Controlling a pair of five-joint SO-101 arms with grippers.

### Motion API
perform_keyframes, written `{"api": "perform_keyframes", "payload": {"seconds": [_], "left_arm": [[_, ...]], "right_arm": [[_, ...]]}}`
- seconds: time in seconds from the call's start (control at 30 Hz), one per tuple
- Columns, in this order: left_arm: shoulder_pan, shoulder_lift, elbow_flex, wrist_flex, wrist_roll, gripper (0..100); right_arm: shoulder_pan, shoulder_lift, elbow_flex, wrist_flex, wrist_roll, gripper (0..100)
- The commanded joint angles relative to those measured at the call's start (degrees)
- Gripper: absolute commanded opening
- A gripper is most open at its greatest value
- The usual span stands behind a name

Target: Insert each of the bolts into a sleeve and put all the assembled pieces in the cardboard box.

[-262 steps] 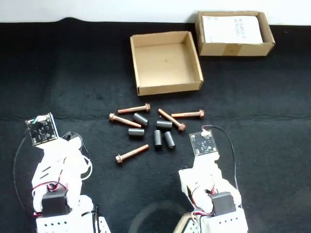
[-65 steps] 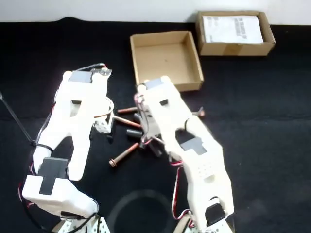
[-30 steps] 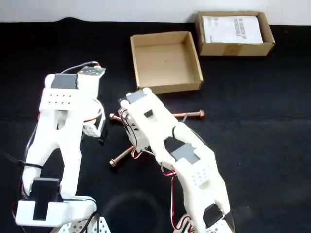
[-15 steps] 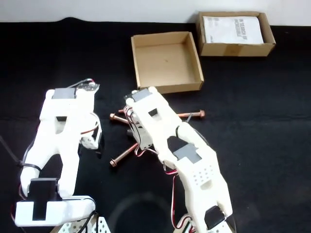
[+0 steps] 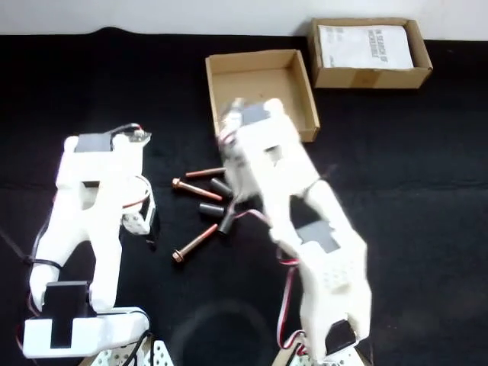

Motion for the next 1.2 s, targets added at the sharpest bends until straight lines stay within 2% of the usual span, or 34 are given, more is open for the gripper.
{"api": "perform_keyframes", "payload": {"seconds": [0.0,0.1,0.2,0.23,0.37,0.43,0.53,0.6,0.73,0.8,0.97,1.03,1.13,1.17], "left_arm": [[-0.1,-2.2,-5.5,2.8,7.6,19],[1.2,-2.2,-5.7,2.8,16.2,19],[5.9,-1.5,-4.1,2.9,17.8,19],[8.4,-1.9,-2.9,2.8,14.6,19],[16.0,-1.8,-1.5,2.1,-8.4,20],[16.7,-1.8,-1.0,-0.4,-13.1,20],[17.1,-1.6,-1.7,-1.0,-15.8,20],[18.5,-1.5,-2.5,-0.9,-11.8,19],[20.5,-1.4,-2.1,-1.9,10.7,19],[23.2,-1.4,0.7,-3.3,19.0,19],[37.1,-1.5,11.4,-5.0,20.8,19],[39.2,-1.5,14.0,-5.5,22.0,16],[38.5,-1.5,16.2,-10.5,26.9,0],[37.4,-1.5,16.4,-12.0,27.3,2]], "right_arm": [[3.9,-14.3,-3.2,0.9,-0.4,0.8],[5.6,-23.0,-0.8,0.9,-0.4,0.8],[6.3,-30.2,3.0,0.9,-0.4,0.8],[6.4,-32.2,4.8,0.8,-0.4,0.8],[8.0,-37.0,11.4,0.8,-0.4,0.8],[10.0,-38.5,13.1,0.7,-0.4,0.8],[14.4,-40.0,14.2,0.7,-0.1,0.8],[17.6,-40.6,14.3,0.7,-0.1,0.8],[23.1,-40.4,14.3,0.7,-0.1,0.8],[24.0,-40.2,14.4,0.7,-0.1,0.8],[23.7,-40.3,15.9,-2.2,-0.5,0.8],[22.6,-40.3,16.7,-2.4,-0.5,0.8],[21.8,-40.3,18.2,-2.4,-0.5,0.8],[21.6,-40.3,18.5,-2.4,-0.5,0.8]]}}
